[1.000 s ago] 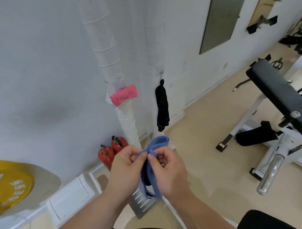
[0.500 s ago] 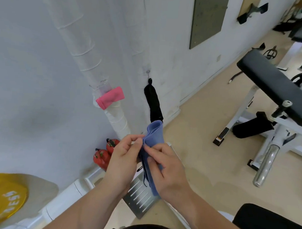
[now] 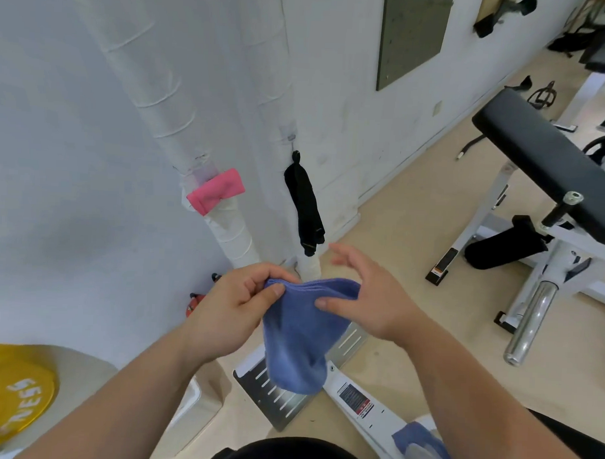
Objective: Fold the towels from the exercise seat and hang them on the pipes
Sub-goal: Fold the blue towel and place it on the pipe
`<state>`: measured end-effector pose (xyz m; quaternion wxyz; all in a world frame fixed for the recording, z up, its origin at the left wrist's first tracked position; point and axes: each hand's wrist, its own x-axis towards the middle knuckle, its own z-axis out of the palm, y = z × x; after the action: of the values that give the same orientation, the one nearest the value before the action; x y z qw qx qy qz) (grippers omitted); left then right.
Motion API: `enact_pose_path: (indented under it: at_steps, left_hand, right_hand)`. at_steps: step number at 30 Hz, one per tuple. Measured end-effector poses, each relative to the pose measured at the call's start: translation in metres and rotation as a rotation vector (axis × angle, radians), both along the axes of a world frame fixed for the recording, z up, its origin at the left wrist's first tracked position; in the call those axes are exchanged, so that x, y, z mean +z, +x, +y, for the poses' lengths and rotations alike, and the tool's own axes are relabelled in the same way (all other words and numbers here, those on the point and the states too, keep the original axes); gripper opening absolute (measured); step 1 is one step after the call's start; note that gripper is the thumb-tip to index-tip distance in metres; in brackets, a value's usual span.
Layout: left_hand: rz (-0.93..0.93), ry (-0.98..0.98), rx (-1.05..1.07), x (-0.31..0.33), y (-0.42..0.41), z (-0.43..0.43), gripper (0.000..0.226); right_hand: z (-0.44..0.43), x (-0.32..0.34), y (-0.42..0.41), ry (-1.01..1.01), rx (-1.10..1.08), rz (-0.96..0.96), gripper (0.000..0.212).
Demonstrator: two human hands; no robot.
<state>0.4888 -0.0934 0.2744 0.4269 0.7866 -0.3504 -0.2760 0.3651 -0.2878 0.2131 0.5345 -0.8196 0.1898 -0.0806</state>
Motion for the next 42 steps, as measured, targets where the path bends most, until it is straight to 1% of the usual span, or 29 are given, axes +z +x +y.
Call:
enact_pose_path:
  at_steps: [2, 3, 5, 7, 9, 11, 13, 15, 17, 18, 20, 21, 22, 23, 24, 27, 29, 30, 32, 34, 36, 37, 39, 41, 42]
  left_hand:
    - [0.080, -0.026, 0.001, 0.000, 0.007, 0.005, 0.027]
    - [0.108, -0.034, 0.019, -0.002, 0.012, 0.008, 0.023]
    - [0.107, -0.030, 0.049, -0.004, 0.018, 0.012, 0.025]
    - [0.145, -0.062, 0.044, -0.003, 0.022, 0.015, 0.027]
    - [0.224, -0.079, -0.026, 0.001, 0.026, 0.014, 0.044]
    - [0.256, -0.046, -0.141, 0.010, 0.027, 0.006, 0.058]
    - [0.202, 0.017, -0.245, 0.016, 0.024, -0.008, 0.058]
    - [0.102, 0.076, -0.352, 0.018, 0.020, -0.021, 0.057]
    - [-0.005, 0.127, -0.417, 0.016, 0.017, -0.030, 0.056]
    - [-0.055, 0.148, -0.424, 0.016, 0.017, -0.033, 0.054]
    - [-0.125, 0.173, -0.390, 0.011, 0.020, -0.039, 0.053]
    - [-0.128, 0.181, -0.360, 0.009, 0.021, -0.042, 0.054]
    - [-0.114, 0.186, -0.327, 0.006, 0.022, -0.044, 0.055]
    - [-0.097, 0.192, -0.303, 0.004, 0.024, -0.045, 0.057]
    - [-0.084, 0.200, -0.290, 0.001, 0.025, -0.046, 0.058]
    - [-0.084, 0.202, -0.250, -0.003, 0.033, -0.046, 0.061]
    - [-0.062, 0.179, -0.196, -0.002, 0.040, -0.042, 0.063]
    - [-0.053, 0.166, -0.164, -0.002, 0.043, -0.040, 0.064]
    - [-0.066, 0.139, -0.093, -0.002, 0.050, -0.032, 0.065]
    - [-0.088, 0.101, 0.025, -0.008, 0.059, -0.023, 0.062]
    - [-0.079, 0.080, 0.158, -0.019, 0.071, -0.012, 0.056]
    - [-0.062, 0.080, 0.211, -0.026, 0.076, -0.006, 0.055]
    - [-0.007, 0.079, 0.295, -0.040, 0.082, 0.007, 0.054]
    - [0.067, 0.068, 0.357, -0.052, 0.083, 0.017, 0.053]
    - [0.105, 0.060, 0.382, -0.057, 0.082, 0.020, 0.052]
  right_hand:
    - [-0.009, 0.000, 0.000, 0.147, 0.016, -0.040, 0.028]
    - [-0.011, 0.000, 0.000, 0.174, 0.017, -0.075, 0.015]
    - [-0.008, 0.001, 0.000, 0.221, 0.035, -0.141, 0.015]
    - [-0.004, 0.003, 0.001, 0.277, 0.043, -0.197, 0.016]
    - [0.000, 0.005, 0.004, 0.287, 0.042, -0.234, 0.016]
    - [0.003, 0.008, 0.007, 0.277, 0.054, -0.262, 0.010]
    - [0.005, 0.013, 0.009, 0.283, 0.055, -0.287, 0.007]
    - [0.007, 0.016, 0.010, 0.299, 0.015, -0.306, 0.010]
    - [0.007, 0.013, 0.009, 0.352, -0.043, -0.319, 0.025]
    - [0.006, 0.010, 0.007, 0.419, -0.067, -0.318, 0.035]
    - [0.001, -0.005, 0.002, 0.571, -0.077, -0.292, 0.055]
    - [-0.001, -0.015, -0.001, 0.632, -0.053, -0.255, 0.066]
    - [-0.002, -0.025, -0.005, 0.670, -0.005, -0.202, 0.075]
    - [0.000, -0.035, -0.007, 0.675, 0.060, -0.144, 0.079]
    - [0.002, -0.046, -0.009, 0.638, 0.110, -0.073, 0.075]
    - [0.012, -0.074, -0.012, 0.485, 0.126, 0.174, 0.046]
    - [0.015, -0.088, -0.015, 0.438, 0.104, 0.248, 0.033]
    - [0.014, -0.093, -0.016, 0.422, 0.098, 0.265, 0.033]
    - [0.011, -0.098, -0.020, 0.356, 0.087, 0.292, 0.040]
    - [0.005, -0.100, -0.025, 0.287, 0.088, 0.297, 0.050]
    - [0.000, -0.103, -0.034, 0.327, 0.002, 0.228, 0.061]
    - [-0.003, -0.105, -0.037, 0.366, -0.064, 0.170, 0.061]
    - [-0.009, -0.102, -0.044, 0.475, -0.160, 0.068, 0.052]
    - [-0.015, -0.097, -0.048, 0.602, -0.219, -0.018, 0.033]
    - [-0.017, -0.094, -0.050, 0.666, -0.239, -0.061, 0.029]
